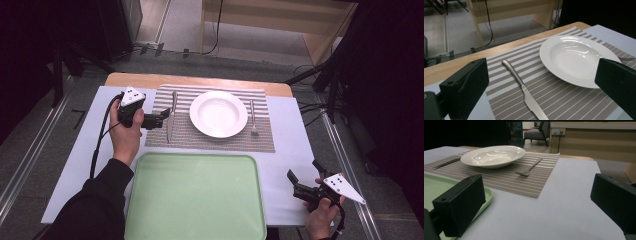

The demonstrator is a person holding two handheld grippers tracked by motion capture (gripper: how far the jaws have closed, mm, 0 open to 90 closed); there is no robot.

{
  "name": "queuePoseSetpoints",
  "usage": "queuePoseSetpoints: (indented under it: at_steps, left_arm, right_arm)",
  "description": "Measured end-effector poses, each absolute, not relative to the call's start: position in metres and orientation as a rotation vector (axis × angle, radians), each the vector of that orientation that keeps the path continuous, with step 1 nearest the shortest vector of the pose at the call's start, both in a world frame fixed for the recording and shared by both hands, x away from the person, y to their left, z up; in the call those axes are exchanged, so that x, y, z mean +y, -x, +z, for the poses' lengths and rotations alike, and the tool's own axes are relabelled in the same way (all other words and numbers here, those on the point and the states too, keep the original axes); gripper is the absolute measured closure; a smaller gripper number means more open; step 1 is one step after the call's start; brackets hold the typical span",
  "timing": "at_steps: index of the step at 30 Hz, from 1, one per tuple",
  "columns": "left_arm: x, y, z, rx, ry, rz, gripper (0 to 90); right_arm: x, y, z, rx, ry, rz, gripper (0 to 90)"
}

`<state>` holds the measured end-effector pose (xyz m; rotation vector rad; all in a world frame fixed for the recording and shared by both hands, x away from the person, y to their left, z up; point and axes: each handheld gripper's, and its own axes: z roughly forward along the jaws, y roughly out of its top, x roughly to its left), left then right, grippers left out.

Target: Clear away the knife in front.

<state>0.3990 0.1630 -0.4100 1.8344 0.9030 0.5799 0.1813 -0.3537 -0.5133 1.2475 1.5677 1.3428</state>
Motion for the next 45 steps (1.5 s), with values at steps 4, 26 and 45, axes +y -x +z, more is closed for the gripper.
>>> queuePoseSetpoints:
  at_steps: [4, 26, 45]
  left_arm:
    - [0.159, -0.407, -0.411, 0.914, -1.85, 0.573, 0.0]
    - [0.131, -0.462, -0.427, 0.998, -1.924, 0.532, 0.0]
    - [0.114, -0.503, -0.454, 1.172, -2.024, 0.414, 4.4]
  right_arm:
    - [-0.353, -0.181, -0.513, 1.573, -1.249, 1.338, 0.0]
    - [-0.353, -0.183, -0.514, 1.58, -1.245, 1.331, 0.0]
    - [-0.352, -0.184, -0.514, 1.58, -1.259, 1.326, 0.0]
